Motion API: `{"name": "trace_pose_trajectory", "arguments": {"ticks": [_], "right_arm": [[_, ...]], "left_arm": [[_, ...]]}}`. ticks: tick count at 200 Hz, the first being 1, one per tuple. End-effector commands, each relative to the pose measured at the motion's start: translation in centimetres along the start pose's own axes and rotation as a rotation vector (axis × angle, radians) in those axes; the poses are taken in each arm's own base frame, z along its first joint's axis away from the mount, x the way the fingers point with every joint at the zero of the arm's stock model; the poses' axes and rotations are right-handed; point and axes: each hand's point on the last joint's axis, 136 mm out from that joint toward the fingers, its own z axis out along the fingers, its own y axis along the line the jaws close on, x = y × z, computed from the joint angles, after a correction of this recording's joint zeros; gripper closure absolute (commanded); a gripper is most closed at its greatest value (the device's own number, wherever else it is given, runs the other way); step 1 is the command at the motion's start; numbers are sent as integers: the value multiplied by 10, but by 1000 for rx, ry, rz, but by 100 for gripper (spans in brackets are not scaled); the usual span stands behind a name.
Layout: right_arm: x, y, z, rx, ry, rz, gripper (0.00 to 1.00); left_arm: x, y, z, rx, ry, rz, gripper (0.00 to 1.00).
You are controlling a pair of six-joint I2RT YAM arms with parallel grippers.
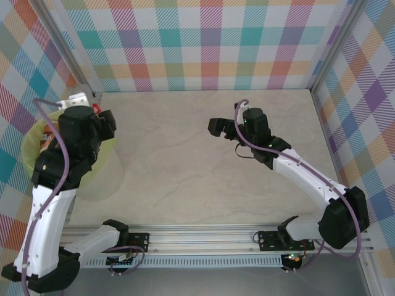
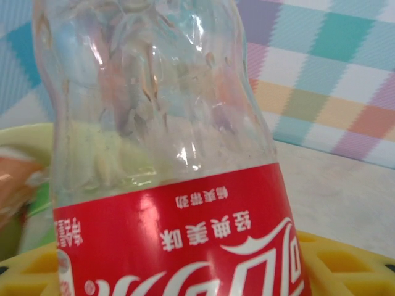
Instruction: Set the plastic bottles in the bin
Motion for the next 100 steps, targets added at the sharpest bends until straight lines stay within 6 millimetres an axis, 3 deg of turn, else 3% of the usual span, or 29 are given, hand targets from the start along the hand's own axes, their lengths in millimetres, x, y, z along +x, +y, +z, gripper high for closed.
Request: {"name": "trace_pose_trajectory", "arguments": {"ticks": [1,56,82,100], "right_arm": [[-14,24,-9,-123,-52,-75,0],[-15,25,-13,-118,-57,-104,0],[-12,20,-15,-102,-54,-108,0],[-11,19,-17,-95,-56,-111,1]], "left_arm": [[25,34,3,-124,70,-20,57],[41,76,20,-213,173,-160,55],[52,83,33,-197,230,-258,53],[62,102,37,-292,243,-328,51]]}}
